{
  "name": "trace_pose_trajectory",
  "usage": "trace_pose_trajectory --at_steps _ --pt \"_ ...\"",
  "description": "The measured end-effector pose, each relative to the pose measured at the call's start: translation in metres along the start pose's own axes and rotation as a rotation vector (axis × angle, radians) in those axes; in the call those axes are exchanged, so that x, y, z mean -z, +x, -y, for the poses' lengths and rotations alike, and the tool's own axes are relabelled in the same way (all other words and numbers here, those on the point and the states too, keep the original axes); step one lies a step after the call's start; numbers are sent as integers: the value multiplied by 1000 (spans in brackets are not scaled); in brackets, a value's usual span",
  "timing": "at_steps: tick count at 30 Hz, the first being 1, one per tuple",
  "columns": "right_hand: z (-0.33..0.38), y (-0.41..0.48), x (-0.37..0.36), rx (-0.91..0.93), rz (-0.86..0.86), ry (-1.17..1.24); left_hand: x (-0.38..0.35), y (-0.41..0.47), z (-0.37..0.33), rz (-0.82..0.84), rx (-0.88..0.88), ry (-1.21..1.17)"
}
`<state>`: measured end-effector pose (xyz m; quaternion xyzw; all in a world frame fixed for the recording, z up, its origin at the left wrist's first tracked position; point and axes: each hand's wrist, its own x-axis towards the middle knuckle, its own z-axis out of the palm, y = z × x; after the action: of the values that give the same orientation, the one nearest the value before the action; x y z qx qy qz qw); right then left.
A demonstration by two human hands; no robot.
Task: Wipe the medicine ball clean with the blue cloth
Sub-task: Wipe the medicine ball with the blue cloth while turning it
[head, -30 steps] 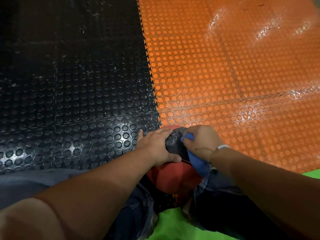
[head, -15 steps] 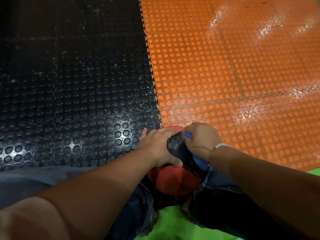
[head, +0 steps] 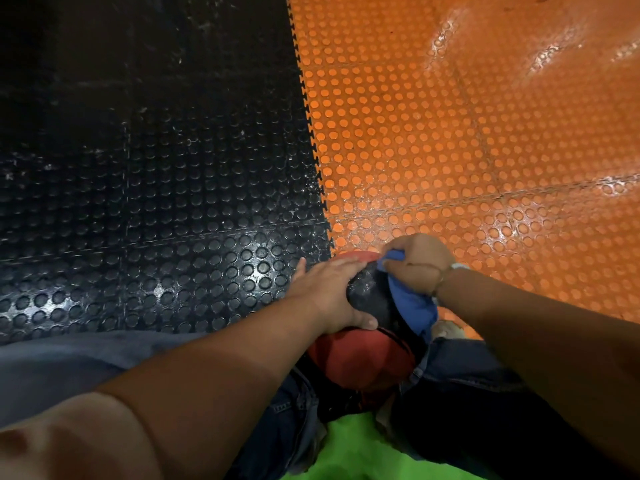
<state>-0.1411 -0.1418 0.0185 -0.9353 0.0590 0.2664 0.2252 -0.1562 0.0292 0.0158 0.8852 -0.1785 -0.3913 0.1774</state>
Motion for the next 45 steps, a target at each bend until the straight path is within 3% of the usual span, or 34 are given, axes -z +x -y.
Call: trace_pose_trajectory --at_steps 2,7,12,17,22,27,31,36,40,45 --pt "-5 6 -2 -98 -60 -10 -1 0 -1 4 -3 -10" --pt "1 -6 -7 142 39 -23 1 0 4 -5 -5 16" --pt "-6 4 -5 -183 -63 -57 -2 -1 -2 11 -31 25" --pt "8 -13 -9 120 38 -89 -1 1 1 -3 -38 59" --pt "-11 3 -3 -184 -59 -52 -5 1 3 6 -55 13" --pt "4 -5 -6 64 34 -135 0 1 8 -10 -43 19" --pt "1 8 1 -148 -10 -161 -1 1 1 18 -42 8" --pt "9 -3 -8 5 23 -151 -1 2 -1 13 -40 58" --pt "-10 12 0 -222 13 -145 -4 -1 -6 13 -65 40" --pt "-2 2 -10 23 -10 -255 -2 2 1 1 -50 47"
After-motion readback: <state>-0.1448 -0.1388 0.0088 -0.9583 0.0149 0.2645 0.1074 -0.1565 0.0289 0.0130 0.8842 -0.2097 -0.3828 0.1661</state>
